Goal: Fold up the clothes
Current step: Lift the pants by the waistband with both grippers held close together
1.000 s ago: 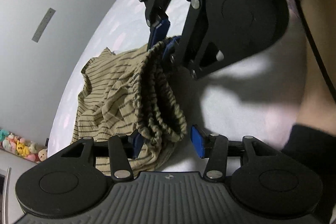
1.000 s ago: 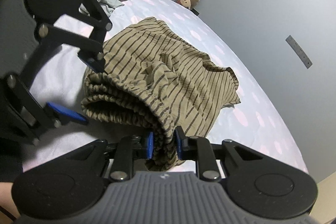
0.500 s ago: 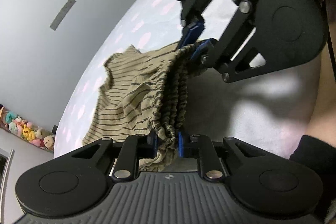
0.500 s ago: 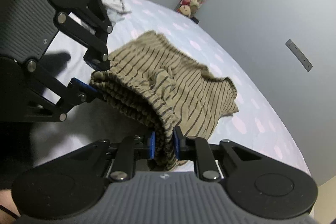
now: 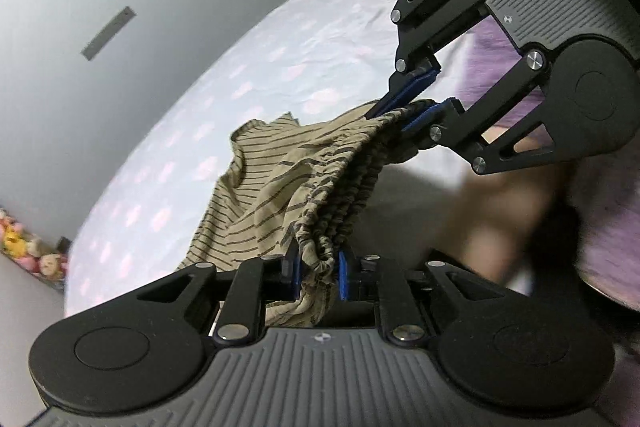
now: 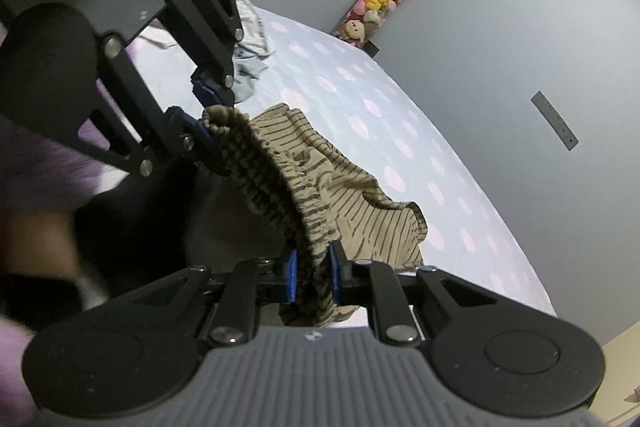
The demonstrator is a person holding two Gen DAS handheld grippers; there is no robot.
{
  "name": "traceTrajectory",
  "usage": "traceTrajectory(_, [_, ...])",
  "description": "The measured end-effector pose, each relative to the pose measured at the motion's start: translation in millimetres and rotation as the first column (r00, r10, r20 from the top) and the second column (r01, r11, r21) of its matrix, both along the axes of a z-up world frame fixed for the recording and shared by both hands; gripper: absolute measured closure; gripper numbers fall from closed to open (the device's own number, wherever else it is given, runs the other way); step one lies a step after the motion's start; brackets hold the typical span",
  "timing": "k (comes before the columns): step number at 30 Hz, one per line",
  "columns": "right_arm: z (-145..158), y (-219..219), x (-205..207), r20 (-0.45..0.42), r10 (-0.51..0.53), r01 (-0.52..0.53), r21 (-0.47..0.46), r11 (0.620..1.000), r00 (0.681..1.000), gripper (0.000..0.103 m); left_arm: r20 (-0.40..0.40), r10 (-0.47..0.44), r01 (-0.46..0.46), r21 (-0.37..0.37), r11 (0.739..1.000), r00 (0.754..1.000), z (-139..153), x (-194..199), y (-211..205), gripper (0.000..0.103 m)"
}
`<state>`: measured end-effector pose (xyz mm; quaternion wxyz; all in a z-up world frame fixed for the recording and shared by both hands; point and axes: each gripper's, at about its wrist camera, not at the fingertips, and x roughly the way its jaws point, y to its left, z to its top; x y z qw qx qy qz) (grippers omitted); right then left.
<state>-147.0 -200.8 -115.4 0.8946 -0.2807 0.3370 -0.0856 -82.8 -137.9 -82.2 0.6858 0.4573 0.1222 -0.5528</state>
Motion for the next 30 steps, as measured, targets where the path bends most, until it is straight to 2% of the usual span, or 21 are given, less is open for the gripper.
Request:
traceTrajectory(4, [3, 12, -11, -0.004, -0.003, 0.003, 0.002, 1.0, 1.0, 0.086, -0.018, -0.017, 0.018, 0.004, 1.0, 1.0, 1, -5, 8, 0.089])
traceTrajectory(9, [6, -1, 8, 0.034, -0.017, 0.017, -0.02, 1.0, 0.999, 0.085, -0.056, 0.04, -0.042, -0.037, 0.998, 0.998, 6, 22, -8, 0.088])
traceTrajectory(14, [11, -26, 55, 0.056, -0.008, 0.012, -0.062, 0.998, 0.998, 0.085, -0.06, 0.116, -0.119, -0.06, 0.991, 0.991, 12, 61, -30, 0.088])
traceTrajectory(19, [12, -56, 113, 0.073, -0.012, 0.018, -0.082, 0.996, 0.997, 0.085, -0.114, 0.194, -0.203, -0.076, 0.976, 0.974, 18, 113, -56, 0.087])
traceTrajectory(22, [5, -73, 148, 0.064, -0.013, 0.018, -0.091, 0.996, 0.998, 0.085, -0.144, 0.239, -0.253, -0.081, 0.964, 0.96, 16, 146, -66, 0.085])
traceTrajectory(24, [-3, -83, 171, 0.05, -0.014, 0.019, -0.099, 0.995, 0.999, 0.085, -0.197, 0.272, -0.292, -0.079, 0.953, 0.942, 10, 169, -69, 0.085])
traceTrajectory(27, [-19, -102, 201, 0.021, -0.022, 0.024, -0.087, 0.996, 1.0, 0.085, -0.283, 0.318, -0.35, -0.069, 0.934, 0.905, -7, 203, -77, 0.084])
traceTrajectory(30, [-39, -120, 228, -0.003, -0.036, 0.036, -0.07, 0.997, 0.999, 0.085, -0.318, 0.34, -0.378, -0.064, 0.924, 0.885, -28, 230, -90, 0.084])
